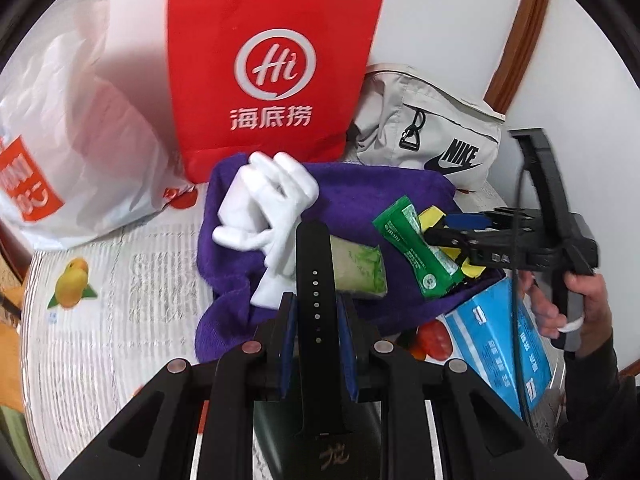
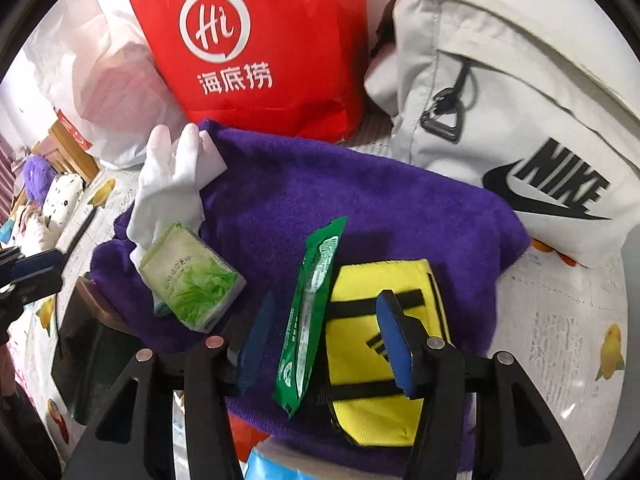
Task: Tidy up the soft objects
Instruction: 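Place the green sachet on the towel with the right gripper while the left holds the strap, then lower the black strap onto the towel with the left gripper while the right reaches the tissue pack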
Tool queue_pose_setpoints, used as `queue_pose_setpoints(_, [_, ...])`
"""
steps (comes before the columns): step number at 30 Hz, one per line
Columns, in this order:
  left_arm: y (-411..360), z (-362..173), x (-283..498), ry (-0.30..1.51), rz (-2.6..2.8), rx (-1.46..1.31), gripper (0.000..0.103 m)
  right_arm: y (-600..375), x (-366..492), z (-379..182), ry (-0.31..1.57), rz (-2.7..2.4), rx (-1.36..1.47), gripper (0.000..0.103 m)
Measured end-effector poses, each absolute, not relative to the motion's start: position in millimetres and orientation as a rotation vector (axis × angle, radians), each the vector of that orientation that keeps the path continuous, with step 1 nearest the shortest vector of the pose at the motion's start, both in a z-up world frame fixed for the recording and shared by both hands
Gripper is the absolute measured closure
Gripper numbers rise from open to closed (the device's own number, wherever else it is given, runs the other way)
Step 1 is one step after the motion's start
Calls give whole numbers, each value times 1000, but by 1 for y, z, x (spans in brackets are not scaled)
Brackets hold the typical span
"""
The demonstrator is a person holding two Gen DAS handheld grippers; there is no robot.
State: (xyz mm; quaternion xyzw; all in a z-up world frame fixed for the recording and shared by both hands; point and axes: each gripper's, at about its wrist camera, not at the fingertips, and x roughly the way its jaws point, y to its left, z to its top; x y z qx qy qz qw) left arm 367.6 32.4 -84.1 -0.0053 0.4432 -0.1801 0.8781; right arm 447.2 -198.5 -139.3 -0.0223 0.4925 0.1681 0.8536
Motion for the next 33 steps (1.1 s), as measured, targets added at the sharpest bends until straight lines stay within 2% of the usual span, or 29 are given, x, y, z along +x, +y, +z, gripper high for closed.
queue_pose_setpoints(12, [16,-90,398,923,-394,14,83,-208,372,-89,919,385,-55,50])
queue_pose_setpoints(33, [13,-78,428,851,-441,-3,83,-194,302,-106,999,397,73,50])
